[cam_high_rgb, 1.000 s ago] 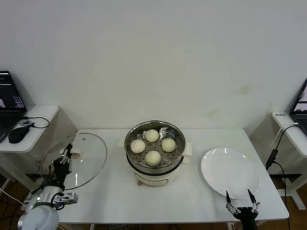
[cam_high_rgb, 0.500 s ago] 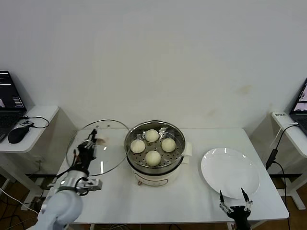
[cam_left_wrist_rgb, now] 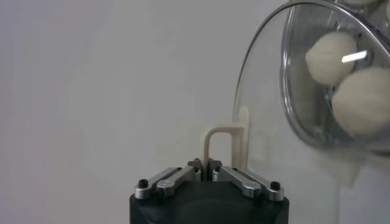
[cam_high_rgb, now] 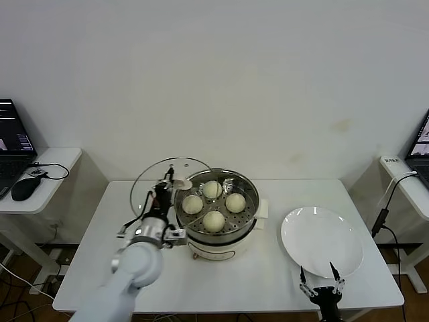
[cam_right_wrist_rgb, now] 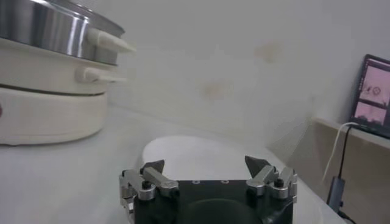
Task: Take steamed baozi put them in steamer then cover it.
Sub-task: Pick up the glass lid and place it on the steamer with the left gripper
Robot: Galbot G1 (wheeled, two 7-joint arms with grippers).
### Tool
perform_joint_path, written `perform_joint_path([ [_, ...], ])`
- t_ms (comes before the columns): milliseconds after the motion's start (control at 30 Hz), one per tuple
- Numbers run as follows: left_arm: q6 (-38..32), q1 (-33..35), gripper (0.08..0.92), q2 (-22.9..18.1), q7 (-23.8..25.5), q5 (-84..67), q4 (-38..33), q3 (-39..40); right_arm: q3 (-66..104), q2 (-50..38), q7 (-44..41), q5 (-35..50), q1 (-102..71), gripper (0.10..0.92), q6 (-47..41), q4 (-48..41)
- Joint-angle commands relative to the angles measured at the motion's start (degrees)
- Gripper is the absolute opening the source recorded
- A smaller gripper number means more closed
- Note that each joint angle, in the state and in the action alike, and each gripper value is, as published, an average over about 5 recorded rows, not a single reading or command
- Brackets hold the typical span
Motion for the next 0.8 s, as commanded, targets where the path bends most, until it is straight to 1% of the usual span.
perform_joint_path([
  [33,4.69,-7.18,0.129,-9.95,8.24,8.27,6.32,8.0,-0.38,0.39,0.56,-2.45,0.23,0.823,0.28,-0.73],
  [400,5.15,-7.32,0.129,-15.5,9.71,11.72,10.12,8.02,-0.75,0.47,1.01,-3.61,0.16,0.823,0.76,-1.68],
  [800,4.56,-6.39,0.129,-18.28,9.46,14.2,11.79,8.29,-1.38,0.45,0.97,-3.94,0.12,0.823,0.82,-2.29],
])
